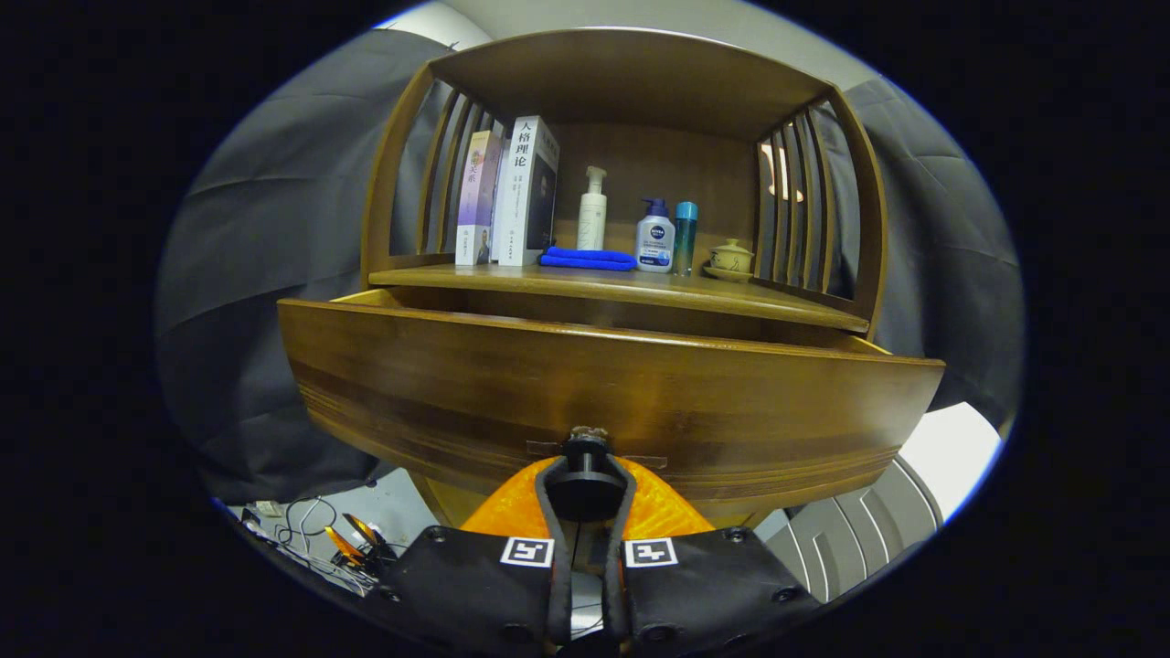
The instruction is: Pull open the drawer, take out the items inside it, and place them on the countertop above the cabinet.
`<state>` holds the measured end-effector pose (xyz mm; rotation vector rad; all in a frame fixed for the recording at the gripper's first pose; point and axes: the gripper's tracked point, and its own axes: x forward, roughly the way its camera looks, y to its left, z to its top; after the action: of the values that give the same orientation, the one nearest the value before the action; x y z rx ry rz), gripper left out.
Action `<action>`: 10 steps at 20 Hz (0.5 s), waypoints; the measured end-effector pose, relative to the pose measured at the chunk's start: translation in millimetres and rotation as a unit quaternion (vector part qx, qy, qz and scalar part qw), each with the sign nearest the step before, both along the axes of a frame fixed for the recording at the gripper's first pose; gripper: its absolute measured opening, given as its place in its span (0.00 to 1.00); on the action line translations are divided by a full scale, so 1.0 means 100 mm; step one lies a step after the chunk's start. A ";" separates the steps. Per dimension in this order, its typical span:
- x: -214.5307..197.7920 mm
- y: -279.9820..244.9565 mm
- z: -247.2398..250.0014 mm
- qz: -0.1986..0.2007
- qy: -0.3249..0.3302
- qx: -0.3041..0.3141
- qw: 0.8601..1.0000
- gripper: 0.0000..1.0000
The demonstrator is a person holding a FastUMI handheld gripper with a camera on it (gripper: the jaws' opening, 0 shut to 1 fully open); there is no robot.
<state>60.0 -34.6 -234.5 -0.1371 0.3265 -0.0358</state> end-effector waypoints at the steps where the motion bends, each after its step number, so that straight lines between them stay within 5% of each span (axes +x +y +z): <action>1: -0.03 0.00 0.00 0.003 0.002 0.001 1.000 0.14; 10: -0.40 0.06 -0.05 0.021 0.007 -0.008 1.000 0.14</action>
<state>20.1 -28.6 -239.7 -0.1607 0.3370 0.0042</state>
